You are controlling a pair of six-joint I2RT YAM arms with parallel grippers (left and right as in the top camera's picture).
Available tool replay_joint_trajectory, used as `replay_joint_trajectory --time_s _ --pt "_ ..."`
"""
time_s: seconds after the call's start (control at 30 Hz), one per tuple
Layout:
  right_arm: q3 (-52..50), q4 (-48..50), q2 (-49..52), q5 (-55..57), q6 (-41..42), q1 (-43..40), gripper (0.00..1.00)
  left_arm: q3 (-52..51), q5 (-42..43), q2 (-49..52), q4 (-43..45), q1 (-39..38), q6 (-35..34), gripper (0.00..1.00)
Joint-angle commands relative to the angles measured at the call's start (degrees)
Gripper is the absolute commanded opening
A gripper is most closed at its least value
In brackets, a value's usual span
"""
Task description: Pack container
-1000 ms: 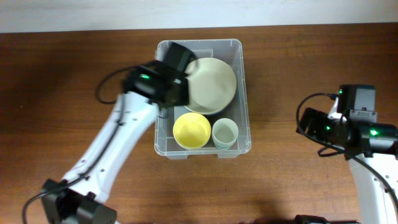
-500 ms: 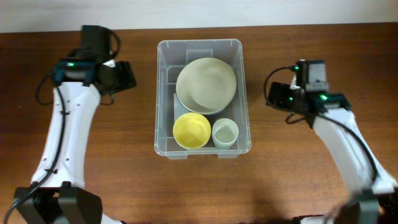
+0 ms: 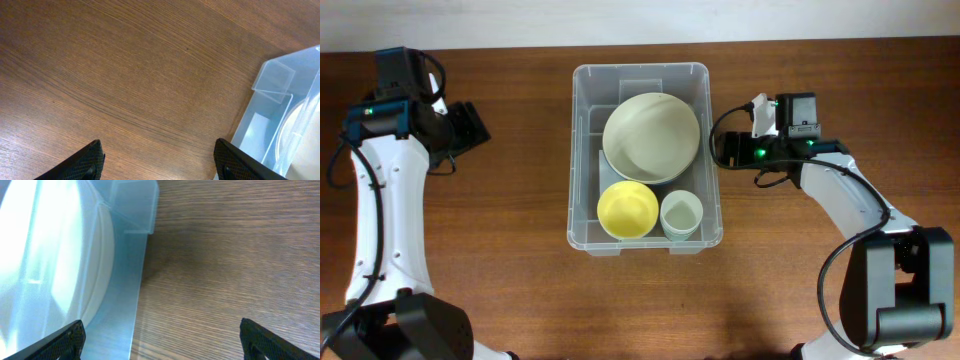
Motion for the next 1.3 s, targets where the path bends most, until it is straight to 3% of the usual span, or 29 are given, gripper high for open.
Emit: replay_joint_trajectory --time_s 0.0,0.33,0.43,0.5,0.57,0.67,0.93,0.97,1.03,1.27 --pt "0.0 0.9 0.0 -7.5 -2.3 0.4 0.96 0.5 0.9 -0.5 -0.3 -0.1 1.2 0.72" --pt "2.0 0.4 0.0 6.3 -2.2 -1.7 0.99 0.5 0.6 -0.5 1.8 -0.8 6.6 0.73" --pt "5.0 -1.2 0.0 12.3 -2.2 -1.8 0.99 0.5 0.6 -0.5 5.0 -0.8 10.4 0.78" --pt "7.3 -2.6 0.0 17.0 -2.2 -1.7 0.99 0.5 0.6 -0.5 8.4 -0.8 14.7 0.83" --pt "8.8 -2.9 0.0 20.7 -2.2 -1.8 0.99 0.5 0.6 -0.5 11.1 -0.8 17.4 0.99" --pt "10.1 0.9 -0.1 27.6 -2.1 -1.8 0.99 0.5 0.6 -0.5 12.7 -0.8 18.2 0.99" --pt "12.2 1.4 -2.6 28.3 -2.2 -1.9 0.99 0.5 1.5 -0.5 13.1 -0.8 20.5 0.99" --pt "12.2 1.1 -4.3 28.4 -0.2 -2.1 0.99 0.5 3.8 -0.5 12.9 -0.8 24.8 0.99" --pt "12.2 0.1 -6.5 28.5 2.7 -2.9 0.99 0.5 5.4 -0.5 12.0 -0.8 26.4 0.99" --pt "12.1 -8.6 -13.9 30.0 5.7 -5.5 0.99 0.3 5.4 -1.5 9.1 -0.8 26.4 0.99"
